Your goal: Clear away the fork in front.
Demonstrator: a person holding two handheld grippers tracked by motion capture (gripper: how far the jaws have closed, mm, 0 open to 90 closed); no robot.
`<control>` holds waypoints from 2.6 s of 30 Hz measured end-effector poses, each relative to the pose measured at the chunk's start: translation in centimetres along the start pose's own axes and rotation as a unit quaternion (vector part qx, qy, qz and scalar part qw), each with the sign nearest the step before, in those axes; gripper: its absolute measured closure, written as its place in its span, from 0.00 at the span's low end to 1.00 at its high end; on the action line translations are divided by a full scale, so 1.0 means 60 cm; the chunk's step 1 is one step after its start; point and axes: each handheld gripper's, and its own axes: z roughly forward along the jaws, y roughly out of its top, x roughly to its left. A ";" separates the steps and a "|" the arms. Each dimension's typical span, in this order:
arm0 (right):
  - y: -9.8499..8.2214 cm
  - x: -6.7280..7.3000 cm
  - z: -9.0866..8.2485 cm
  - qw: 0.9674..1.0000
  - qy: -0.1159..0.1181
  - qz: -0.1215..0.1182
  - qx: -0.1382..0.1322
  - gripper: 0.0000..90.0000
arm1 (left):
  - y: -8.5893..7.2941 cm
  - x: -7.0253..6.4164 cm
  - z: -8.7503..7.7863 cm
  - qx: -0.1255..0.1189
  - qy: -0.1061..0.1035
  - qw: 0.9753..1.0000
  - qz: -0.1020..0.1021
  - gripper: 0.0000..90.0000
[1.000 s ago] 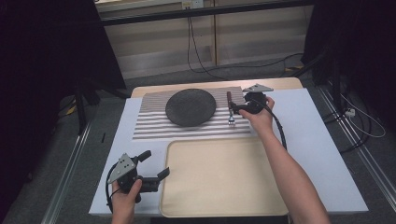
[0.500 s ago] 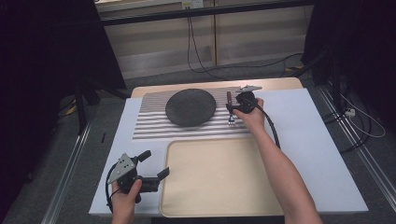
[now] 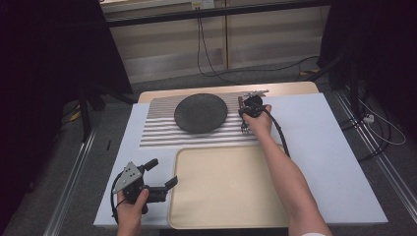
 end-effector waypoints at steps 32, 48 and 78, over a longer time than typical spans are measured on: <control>-0.055 -0.038 -0.089 0.996 0.041 -0.056 0.055 0.84 | 0.006 -0.001 0.010 0.002 -0.001 1.000 0.009 0.03; -0.047 -0.033 -0.084 0.996 0.028 -0.029 0.077 0.87 | 0.006 -0.002 0.008 0.002 0.001 1.000 0.011 0.03; -0.026 -0.048 -0.125 0.999 0.044 -0.014 -0.019 0.88 | 0.005 -0.002 -0.001 -0.002 0.004 1.000 0.008 0.03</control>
